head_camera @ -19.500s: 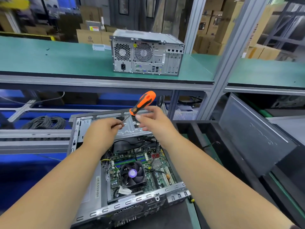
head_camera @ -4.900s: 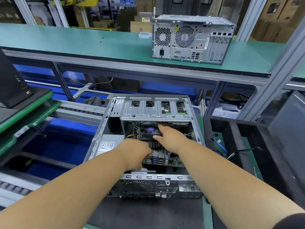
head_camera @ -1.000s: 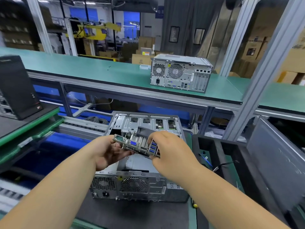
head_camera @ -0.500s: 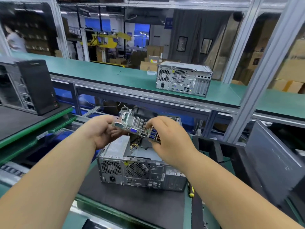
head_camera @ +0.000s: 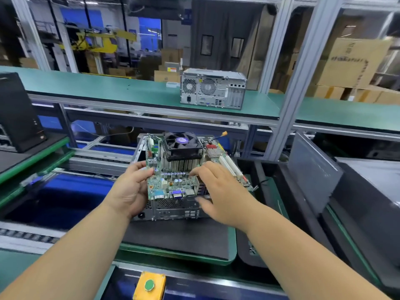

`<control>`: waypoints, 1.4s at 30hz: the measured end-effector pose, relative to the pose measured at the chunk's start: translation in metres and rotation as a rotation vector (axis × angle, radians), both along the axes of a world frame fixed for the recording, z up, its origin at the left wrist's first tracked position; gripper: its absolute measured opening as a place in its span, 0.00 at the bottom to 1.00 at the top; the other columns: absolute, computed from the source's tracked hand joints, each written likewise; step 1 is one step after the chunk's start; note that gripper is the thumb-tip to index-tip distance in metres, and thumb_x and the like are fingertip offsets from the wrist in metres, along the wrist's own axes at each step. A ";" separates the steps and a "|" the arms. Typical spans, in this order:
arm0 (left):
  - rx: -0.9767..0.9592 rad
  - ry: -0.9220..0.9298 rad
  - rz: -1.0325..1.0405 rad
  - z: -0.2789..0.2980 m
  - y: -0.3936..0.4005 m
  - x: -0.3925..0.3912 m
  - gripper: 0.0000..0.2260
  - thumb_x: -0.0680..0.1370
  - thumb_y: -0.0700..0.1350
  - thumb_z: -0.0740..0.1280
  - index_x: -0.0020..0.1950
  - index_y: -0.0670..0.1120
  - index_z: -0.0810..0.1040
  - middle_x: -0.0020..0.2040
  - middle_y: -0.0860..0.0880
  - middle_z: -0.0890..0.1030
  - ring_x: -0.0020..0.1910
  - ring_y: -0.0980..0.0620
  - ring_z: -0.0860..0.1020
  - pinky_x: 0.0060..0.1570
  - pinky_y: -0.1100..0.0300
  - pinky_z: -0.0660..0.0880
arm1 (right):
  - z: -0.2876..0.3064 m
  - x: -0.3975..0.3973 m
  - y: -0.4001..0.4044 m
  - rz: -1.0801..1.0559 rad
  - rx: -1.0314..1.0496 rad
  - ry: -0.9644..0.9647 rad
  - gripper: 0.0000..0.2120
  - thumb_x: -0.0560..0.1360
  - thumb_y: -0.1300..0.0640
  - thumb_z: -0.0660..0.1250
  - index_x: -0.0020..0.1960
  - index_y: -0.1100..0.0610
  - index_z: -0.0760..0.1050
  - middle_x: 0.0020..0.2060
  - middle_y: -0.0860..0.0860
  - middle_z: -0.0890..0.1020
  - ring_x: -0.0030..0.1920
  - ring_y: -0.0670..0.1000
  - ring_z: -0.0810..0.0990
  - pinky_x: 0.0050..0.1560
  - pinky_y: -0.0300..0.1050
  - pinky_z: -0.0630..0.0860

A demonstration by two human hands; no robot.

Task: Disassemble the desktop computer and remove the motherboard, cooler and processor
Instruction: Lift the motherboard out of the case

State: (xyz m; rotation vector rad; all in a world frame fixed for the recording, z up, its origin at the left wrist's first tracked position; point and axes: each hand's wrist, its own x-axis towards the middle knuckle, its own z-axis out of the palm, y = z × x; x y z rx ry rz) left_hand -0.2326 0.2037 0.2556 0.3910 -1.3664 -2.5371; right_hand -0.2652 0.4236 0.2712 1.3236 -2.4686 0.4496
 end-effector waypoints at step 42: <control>-0.184 -0.420 -0.335 -0.207 0.316 -0.111 0.18 0.79 0.29 0.57 0.66 0.44 0.67 0.62 0.39 0.72 0.52 0.44 0.72 0.59 0.46 0.71 | -0.196 -0.051 0.311 -0.344 0.148 -0.405 0.17 0.69 0.55 0.76 0.53 0.54 0.72 0.50 0.47 0.73 0.51 0.50 0.70 0.53 0.45 0.71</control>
